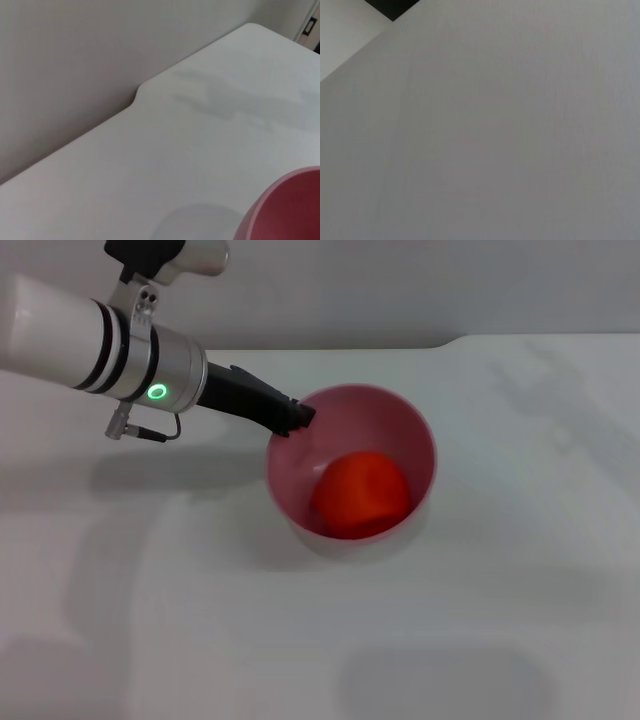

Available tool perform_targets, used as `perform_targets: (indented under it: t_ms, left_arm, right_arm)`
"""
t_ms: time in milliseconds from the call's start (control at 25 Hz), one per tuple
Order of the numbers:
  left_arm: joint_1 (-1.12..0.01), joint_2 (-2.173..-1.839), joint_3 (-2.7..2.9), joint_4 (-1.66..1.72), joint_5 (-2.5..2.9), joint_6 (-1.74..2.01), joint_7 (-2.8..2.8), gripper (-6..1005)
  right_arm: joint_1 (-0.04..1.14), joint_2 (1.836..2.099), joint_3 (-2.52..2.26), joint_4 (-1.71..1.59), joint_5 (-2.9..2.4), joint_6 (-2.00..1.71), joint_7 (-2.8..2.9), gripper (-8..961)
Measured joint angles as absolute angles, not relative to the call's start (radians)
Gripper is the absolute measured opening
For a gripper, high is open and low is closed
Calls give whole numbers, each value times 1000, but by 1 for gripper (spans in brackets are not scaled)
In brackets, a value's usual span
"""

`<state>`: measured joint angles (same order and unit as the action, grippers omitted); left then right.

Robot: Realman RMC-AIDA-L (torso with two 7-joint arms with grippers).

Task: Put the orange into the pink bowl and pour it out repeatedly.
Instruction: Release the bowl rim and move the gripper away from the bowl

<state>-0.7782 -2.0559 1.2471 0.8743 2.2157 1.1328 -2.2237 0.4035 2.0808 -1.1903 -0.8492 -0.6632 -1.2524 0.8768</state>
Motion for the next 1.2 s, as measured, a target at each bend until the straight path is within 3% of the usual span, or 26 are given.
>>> perform_targets:
  t_ms: [1200]
  left_arm:
    - [-813, -2049, 1265, 875, 2461, 1297, -2286, 44]
  right_arm:
    - [388, 2080, -1188, -649, -584, -1427, 799, 645]
